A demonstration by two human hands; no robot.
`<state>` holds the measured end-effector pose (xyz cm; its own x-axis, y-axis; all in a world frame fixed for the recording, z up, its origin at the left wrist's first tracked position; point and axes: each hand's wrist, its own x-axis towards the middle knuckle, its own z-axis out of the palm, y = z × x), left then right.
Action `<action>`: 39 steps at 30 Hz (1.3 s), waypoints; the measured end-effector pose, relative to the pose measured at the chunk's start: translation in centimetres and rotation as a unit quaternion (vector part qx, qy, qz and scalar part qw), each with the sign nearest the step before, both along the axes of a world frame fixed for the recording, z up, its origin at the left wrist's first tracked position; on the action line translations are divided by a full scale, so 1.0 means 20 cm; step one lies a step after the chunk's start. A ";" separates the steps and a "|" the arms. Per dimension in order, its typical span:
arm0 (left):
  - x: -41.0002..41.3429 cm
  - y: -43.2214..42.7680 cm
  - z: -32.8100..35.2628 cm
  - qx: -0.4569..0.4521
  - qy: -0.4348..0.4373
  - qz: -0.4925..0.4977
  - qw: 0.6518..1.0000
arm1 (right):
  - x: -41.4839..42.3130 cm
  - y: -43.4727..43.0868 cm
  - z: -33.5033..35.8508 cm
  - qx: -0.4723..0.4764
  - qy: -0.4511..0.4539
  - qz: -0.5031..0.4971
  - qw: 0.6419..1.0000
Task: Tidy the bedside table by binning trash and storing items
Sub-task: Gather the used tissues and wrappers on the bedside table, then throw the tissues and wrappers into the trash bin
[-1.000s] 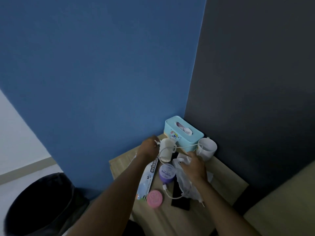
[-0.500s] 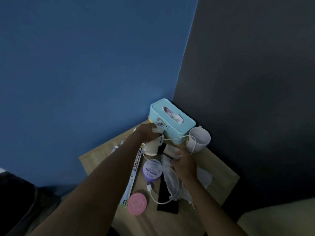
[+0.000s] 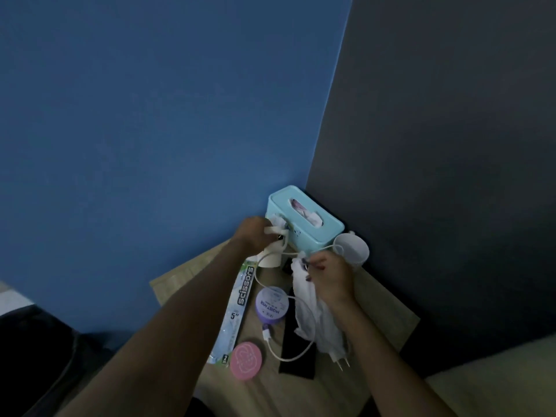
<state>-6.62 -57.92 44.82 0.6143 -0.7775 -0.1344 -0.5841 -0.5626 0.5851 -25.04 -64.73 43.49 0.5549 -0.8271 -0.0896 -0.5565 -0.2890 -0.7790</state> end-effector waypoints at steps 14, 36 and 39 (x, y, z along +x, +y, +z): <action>-0.11 0.40 0.60 -0.101 -0.101 0.059 0.988 | 0.09 0.18 0.66 -0.067 -0.151 0.010 0.986; -0.34 2.30 0.08 0.054 -0.053 0.385 0.920 | 0.45 1.70 0.15 -0.009 0.058 0.388 0.920; -0.31 2.52 0.04 0.060 -0.039 0.424 0.903 | 0.58 1.91 0.17 0.018 0.029 0.410 0.912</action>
<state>-12.80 -7.48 45.63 0.9930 -0.0048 -0.1180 0.0511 -0.8834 0.4659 -13.54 -26.48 46.82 0.9787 -0.1325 -0.1570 -0.2053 -0.6004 -0.7729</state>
